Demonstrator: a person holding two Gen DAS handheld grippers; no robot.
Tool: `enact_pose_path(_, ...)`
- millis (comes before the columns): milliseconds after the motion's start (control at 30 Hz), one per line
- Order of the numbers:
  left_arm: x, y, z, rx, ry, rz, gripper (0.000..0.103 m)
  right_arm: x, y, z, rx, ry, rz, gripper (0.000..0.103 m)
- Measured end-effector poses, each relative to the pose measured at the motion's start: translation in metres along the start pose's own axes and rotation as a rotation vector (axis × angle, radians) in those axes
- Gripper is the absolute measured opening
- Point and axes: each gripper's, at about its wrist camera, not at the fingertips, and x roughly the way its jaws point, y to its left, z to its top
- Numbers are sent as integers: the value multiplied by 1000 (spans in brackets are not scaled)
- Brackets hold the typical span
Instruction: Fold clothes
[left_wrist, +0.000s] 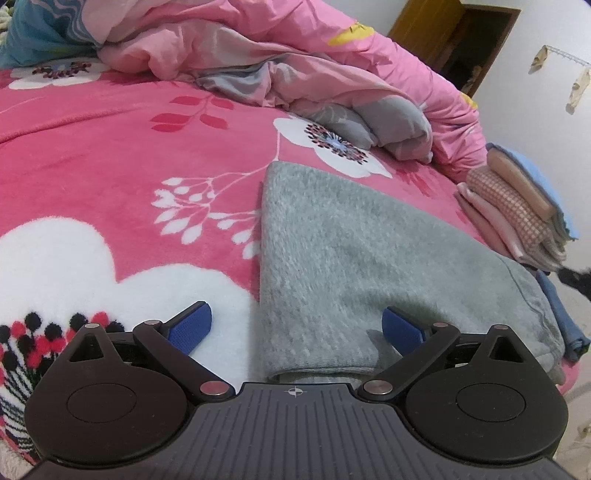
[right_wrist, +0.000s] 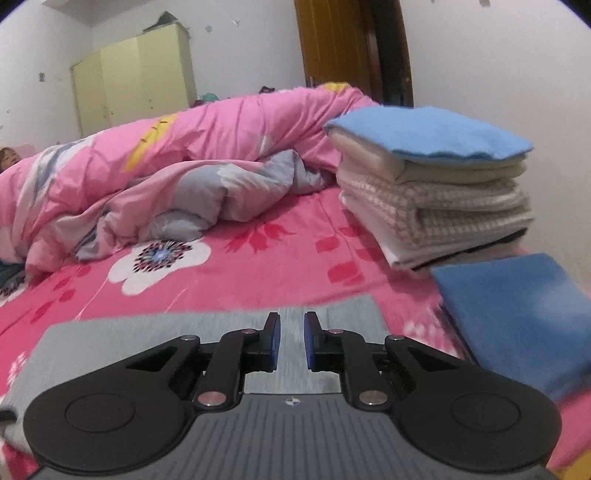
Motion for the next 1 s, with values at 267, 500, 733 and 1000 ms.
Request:
enact_pose_path(267, 0, 2, -3, 18, -10, -14, 99, 77, -27, -5, 66, 135, -122, 11)
enact_pose_path(500, -1, 5, -4, 8, -18, -28, 99, 22, 51, 13, -27, 36, 143, 14)
enact_pose_path(733, -6, 9, -5, -14, -23, -44, 97, 39, 174, -3, -111, 145, 491, 13)
enact_pose_path(1000, -16, 20, -12, -50, -47, -67, 79, 93, 287, -48, -316, 314, 590, 13)
